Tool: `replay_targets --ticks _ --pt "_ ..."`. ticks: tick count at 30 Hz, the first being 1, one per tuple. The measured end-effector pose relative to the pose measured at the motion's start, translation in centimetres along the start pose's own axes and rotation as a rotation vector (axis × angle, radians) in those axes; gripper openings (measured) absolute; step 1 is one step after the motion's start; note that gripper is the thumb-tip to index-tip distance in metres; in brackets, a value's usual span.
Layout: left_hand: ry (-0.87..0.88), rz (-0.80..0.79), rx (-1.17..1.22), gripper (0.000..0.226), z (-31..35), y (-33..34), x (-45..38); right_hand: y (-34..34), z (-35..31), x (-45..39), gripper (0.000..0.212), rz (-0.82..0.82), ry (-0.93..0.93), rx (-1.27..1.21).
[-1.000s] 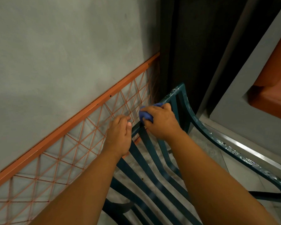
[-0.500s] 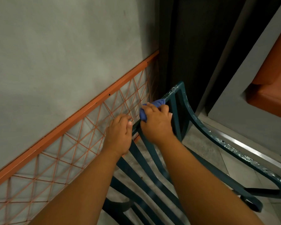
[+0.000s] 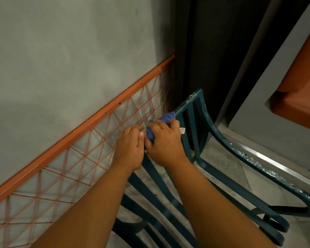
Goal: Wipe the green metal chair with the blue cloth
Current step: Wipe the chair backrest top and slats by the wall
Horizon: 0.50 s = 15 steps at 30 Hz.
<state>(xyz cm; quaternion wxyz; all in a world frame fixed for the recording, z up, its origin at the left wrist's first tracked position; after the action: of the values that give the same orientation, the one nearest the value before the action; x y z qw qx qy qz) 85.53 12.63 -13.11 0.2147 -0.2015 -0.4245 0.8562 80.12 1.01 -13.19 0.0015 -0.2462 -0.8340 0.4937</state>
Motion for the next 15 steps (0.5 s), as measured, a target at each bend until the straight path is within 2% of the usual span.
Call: replay_targets --ticks 4,7,10,15 --pt "0.017 0.021 0.011 0.041 0.1 -0.1 0.0 -1.1 2.9 1.1 0.044 -0.015 -0.139 -0.093" --pt "0.018 0.024 0.017 0.035 0.1 -0.1 0.1 -1.5 4.2 -0.6 0.045 0.003 0.009 -0.062" --pt "0.015 0.030 0.045 0.034 0.0 -0.1 0.1 -1.4 2.4 -1.5 0.043 0.049 0.112 -0.002" --pt "-0.034 0.084 0.171 0.036 0.2 -0.4 0.2 -1.0 1.0 1.6 0.040 -0.034 -0.141 -0.144"
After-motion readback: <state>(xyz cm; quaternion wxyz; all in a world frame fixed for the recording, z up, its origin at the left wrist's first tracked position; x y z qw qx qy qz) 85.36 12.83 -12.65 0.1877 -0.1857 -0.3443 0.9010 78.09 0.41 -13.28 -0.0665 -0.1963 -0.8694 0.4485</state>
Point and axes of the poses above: each hand's wrist, its own x-axis away from the middle knuckle, its own y-axis out of the palm, z = x × y, the point moved 2 cm from there along -x, towards the middle knuckle, and after that the axes turned 5 degrees about y, right-handed, at the moved point
